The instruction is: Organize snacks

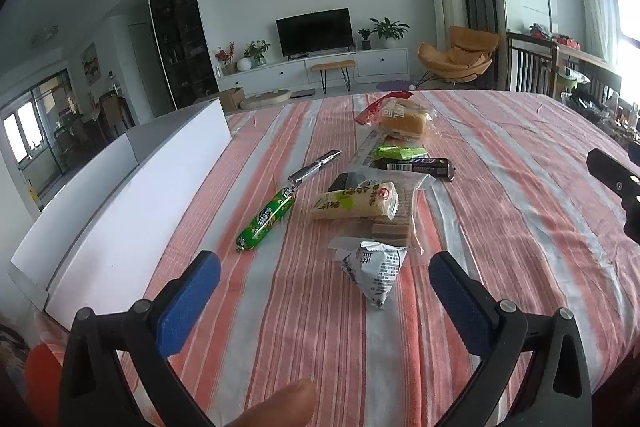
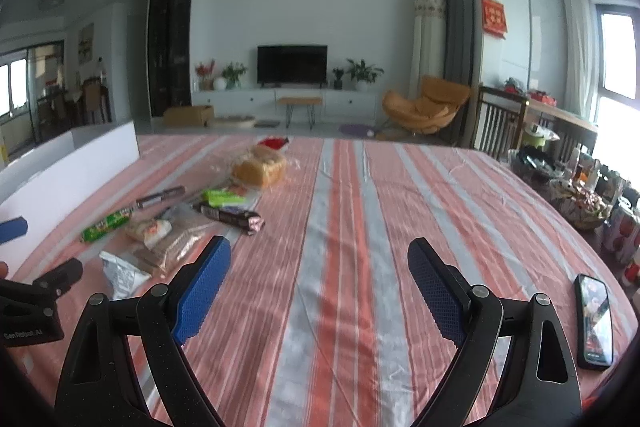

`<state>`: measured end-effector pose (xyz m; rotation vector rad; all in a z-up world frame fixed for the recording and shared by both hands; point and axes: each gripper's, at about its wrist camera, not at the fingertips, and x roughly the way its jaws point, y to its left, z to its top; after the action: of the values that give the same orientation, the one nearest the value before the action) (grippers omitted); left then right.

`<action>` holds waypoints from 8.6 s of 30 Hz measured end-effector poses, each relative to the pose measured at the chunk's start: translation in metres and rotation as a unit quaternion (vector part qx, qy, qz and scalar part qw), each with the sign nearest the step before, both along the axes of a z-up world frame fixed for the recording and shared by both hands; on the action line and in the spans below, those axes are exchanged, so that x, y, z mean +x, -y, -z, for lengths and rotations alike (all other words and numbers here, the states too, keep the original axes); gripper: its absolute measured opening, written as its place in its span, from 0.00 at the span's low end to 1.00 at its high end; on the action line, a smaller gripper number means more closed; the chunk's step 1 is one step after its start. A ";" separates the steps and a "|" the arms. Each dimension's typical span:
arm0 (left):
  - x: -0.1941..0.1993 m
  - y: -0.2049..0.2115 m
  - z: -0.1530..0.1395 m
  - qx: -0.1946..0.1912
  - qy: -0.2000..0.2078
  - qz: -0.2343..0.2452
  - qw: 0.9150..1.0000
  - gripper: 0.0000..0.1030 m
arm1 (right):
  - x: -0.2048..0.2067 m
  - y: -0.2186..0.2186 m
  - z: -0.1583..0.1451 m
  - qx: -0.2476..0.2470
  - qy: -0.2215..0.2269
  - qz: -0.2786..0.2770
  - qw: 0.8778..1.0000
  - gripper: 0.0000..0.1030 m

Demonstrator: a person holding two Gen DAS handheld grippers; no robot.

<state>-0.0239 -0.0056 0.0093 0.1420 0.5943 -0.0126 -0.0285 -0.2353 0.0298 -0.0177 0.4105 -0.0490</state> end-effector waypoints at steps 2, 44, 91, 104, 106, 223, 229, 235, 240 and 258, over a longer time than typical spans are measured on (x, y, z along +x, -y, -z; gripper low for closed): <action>-0.002 0.000 -0.001 0.003 0.010 -0.001 1.000 1.00 | 0.000 0.001 0.000 0.003 0.002 -0.003 1.000 0.90; 0.009 0.001 0.006 -0.007 -0.021 0.003 1.000 1.00 | 0.008 0.000 0.009 0.004 -0.031 -0.010 0.999 0.90; 0.013 -0.002 0.008 -0.013 -0.036 0.006 0.999 1.00 | 0.010 -0.005 0.016 0.002 -0.042 -0.015 0.999 0.90; 0.017 -0.003 0.012 -0.017 -0.050 0.008 0.999 1.00 | 0.013 -0.006 0.020 0.001 -0.048 -0.018 0.999 0.90; 0.020 -0.004 0.016 -0.023 -0.065 0.010 0.998 1.00 | 0.014 -0.006 0.022 0.001 -0.052 -0.019 0.998 0.90; 0.138 -0.104 0.036 -0.123 -0.232 0.094 0.960 0.22 | 0.075 -0.062 0.043 0.177 -0.286 -0.189 0.923 0.88; 0.108 -0.121 -0.003 -0.184 -0.186 0.080 0.962 0.22 | 0.119 -0.152 0.066 0.114 -0.313 -0.156 0.930 0.85; 0.077 -0.145 -0.028 -0.193 -0.151 0.073 0.967 0.22 | 0.114 -0.122 0.060 0.194 -0.282 -0.134 0.930 0.38; 0.063 -0.167 -0.040 -0.226 -0.140 0.060 0.962 0.22 | 0.094 -0.097 0.038 0.215 -0.262 -0.150 0.929 0.38; 0.063 -0.339 -0.074 -0.191 -0.108 -0.109 0.970 0.22 | 0.127 -0.311 -0.106 0.135 -0.154 -0.386 0.899 0.39</action>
<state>0.0387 0.3333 0.0833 -0.3030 0.8118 0.0719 0.0982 0.0756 0.1359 0.0881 0.7012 0.8076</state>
